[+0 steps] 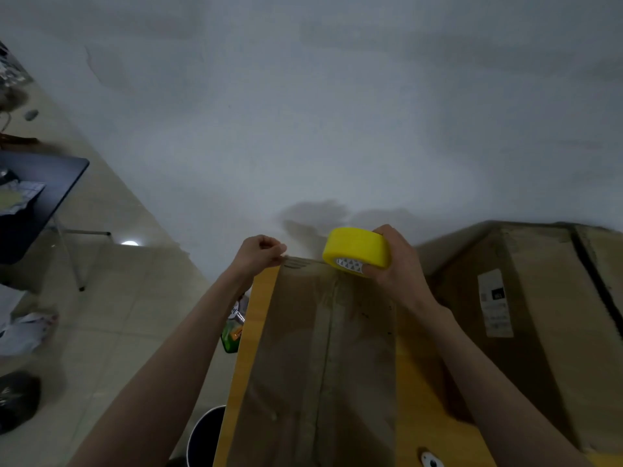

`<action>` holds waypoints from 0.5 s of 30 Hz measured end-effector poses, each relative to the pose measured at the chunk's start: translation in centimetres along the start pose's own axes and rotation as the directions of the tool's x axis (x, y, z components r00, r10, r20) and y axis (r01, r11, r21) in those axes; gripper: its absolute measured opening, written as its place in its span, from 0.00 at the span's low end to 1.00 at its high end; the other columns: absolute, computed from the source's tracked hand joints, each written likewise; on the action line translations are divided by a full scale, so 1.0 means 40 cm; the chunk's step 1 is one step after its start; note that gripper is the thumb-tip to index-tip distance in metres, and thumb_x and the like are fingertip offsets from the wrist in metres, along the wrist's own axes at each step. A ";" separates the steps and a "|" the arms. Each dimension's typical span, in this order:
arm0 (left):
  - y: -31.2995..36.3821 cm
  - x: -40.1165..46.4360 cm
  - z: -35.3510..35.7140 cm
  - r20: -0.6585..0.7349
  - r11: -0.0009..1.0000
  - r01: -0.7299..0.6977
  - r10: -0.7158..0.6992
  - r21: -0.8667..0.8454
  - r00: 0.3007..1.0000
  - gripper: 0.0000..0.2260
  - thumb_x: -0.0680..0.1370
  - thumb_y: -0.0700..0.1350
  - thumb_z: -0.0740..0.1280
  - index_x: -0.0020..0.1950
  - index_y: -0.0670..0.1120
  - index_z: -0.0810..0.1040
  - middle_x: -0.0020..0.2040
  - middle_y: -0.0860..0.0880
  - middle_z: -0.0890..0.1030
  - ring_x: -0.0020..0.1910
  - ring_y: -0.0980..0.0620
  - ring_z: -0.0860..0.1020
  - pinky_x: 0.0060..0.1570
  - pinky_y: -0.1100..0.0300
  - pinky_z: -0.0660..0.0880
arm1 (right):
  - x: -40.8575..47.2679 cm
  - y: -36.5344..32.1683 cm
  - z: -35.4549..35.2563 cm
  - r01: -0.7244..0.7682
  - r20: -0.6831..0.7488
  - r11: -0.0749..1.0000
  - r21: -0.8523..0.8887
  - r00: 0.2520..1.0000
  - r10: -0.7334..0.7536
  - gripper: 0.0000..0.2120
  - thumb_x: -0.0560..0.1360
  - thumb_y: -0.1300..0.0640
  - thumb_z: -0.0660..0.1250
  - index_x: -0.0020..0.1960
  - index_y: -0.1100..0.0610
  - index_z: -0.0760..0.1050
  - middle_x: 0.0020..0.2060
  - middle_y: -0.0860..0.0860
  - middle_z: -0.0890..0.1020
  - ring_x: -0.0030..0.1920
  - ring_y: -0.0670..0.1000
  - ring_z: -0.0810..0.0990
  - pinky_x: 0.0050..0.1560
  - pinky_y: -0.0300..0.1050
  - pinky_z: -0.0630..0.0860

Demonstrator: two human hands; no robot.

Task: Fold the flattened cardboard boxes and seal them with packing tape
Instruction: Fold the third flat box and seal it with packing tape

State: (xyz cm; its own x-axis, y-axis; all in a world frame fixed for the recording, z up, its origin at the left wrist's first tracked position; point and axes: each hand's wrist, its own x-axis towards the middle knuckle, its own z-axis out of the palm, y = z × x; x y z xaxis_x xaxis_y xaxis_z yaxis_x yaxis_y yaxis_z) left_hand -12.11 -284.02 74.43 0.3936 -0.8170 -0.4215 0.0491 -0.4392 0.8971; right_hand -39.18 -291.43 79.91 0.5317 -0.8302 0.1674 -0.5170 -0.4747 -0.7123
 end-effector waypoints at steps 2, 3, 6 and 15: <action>0.004 0.003 0.011 0.000 1.000 -0.007 0.007 0.011 1.000 0.13 0.79 0.37 0.70 0.59 0.30 0.75 0.49 0.39 0.78 0.48 0.44 0.80 0.50 0.58 0.81 | 0.003 0.008 -0.006 0.013 0.010 1.000 -0.005 1.000 -0.013 0.19 0.66 0.54 0.72 0.54 0.53 0.70 0.47 0.49 0.74 0.48 0.50 0.73 0.42 0.44 0.63; 0.006 0.004 0.015 -0.002 1.000 -0.009 0.010 0.009 1.000 0.13 0.78 0.36 0.70 0.58 0.30 0.75 0.48 0.39 0.78 0.49 0.43 0.80 0.50 0.58 0.81 | 0.005 0.015 -0.007 0.022 0.024 1.000 -0.010 0.999 -0.022 0.19 0.67 0.54 0.74 0.54 0.53 0.70 0.47 0.48 0.74 0.48 0.50 0.73 0.42 0.44 0.63; 0.005 0.007 0.021 0.000 1.000 -0.021 0.021 0.001 1.000 0.10 0.78 0.35 0.70 0.57 0.31 0.76 0.45 0.41 0.78 0.46 0.45 0.80 0.47 0.60 0.82 | 0.008 0.035 -0.003 0.044 0.073 0.999 -0.031 0.996 -0.041 0.21 0.69 0.56 0.77 0.56 0.53 0.70 0.50 0.48 0.73 0.50 0.52 0.73 0.42 0.45 0.64; -0.024 0.024 0.034 -0.081 0.997 -0.028 0.033 0.066 0.996 0.07 0.78 0.38 0.72 0.52 0.36 0.77 0.44 0.44 0.80 0.42 0.48 0.81 0.44 0.60 0.80 | 0.011 0.065 0.015 0.031 0.063 0.999 -0.040 0.998 -0.029 0.24 0.69 0.57 0.77 0.59 0.51 0.68 0.51 0.47 0.70 0.50 0.51 0.71 0.43 0.44 0.64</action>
State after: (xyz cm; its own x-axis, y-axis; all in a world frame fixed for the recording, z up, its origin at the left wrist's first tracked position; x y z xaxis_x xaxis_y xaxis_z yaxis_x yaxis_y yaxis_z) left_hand -13.03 -284.90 72.98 0.4683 -0.7980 -0.3794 -0.0227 -0.4401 0.8976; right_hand -39.89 -292.86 77.74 0.5875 -0.7962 0.1445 -0.5267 -0.5118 -0.6787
